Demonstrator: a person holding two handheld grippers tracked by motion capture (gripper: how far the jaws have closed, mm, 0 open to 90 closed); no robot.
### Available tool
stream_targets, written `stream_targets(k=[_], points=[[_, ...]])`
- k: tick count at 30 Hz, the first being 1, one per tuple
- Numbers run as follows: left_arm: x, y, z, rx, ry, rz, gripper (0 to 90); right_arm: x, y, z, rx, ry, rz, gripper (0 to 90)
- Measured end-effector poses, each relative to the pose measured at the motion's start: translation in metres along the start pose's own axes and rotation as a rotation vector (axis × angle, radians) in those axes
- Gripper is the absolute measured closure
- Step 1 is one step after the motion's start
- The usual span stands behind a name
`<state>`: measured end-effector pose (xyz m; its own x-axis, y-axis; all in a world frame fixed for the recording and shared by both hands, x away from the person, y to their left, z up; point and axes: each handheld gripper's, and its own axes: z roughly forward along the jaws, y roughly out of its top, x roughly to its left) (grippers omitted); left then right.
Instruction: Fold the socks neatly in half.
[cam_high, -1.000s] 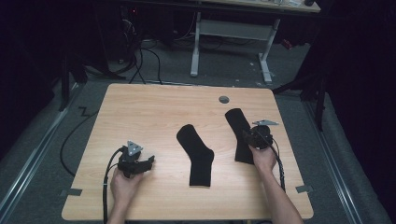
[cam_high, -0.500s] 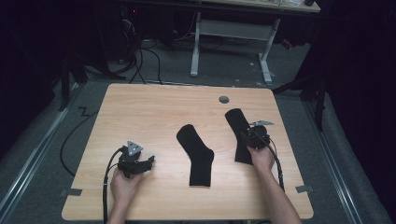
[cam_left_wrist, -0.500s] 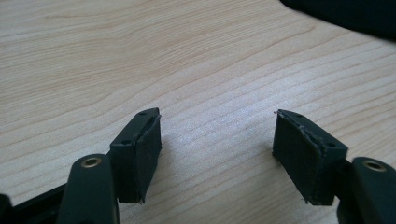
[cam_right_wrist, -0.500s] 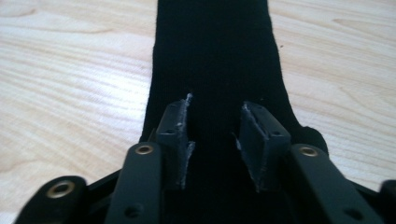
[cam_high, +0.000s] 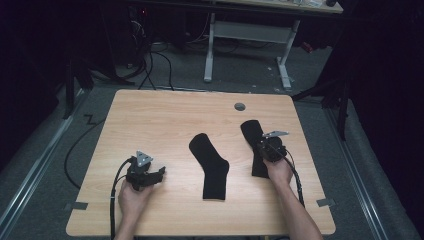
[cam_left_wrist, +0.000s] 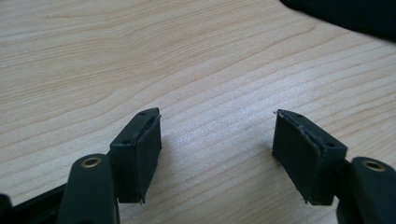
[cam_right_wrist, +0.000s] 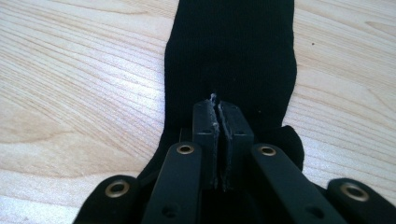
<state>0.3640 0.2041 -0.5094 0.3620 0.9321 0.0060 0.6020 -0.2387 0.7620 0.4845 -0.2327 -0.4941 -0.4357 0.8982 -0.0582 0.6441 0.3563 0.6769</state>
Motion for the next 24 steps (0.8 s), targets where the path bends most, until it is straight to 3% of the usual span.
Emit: stream_targets(k=[6, 24], points=[[0.0, 0.0, 0.0, 0.0, -0.001, 0.0, 32.9, 0.002, 0.002, -0.002, 0.009, -0.007, -0.019, 87.7], [0.0, 0.0, 0.0, 0.001, -0.001, 0.0, 32.9, 0.002, 0.012, -0.041, -0.094, 0.04, -0.034, 88.0]])
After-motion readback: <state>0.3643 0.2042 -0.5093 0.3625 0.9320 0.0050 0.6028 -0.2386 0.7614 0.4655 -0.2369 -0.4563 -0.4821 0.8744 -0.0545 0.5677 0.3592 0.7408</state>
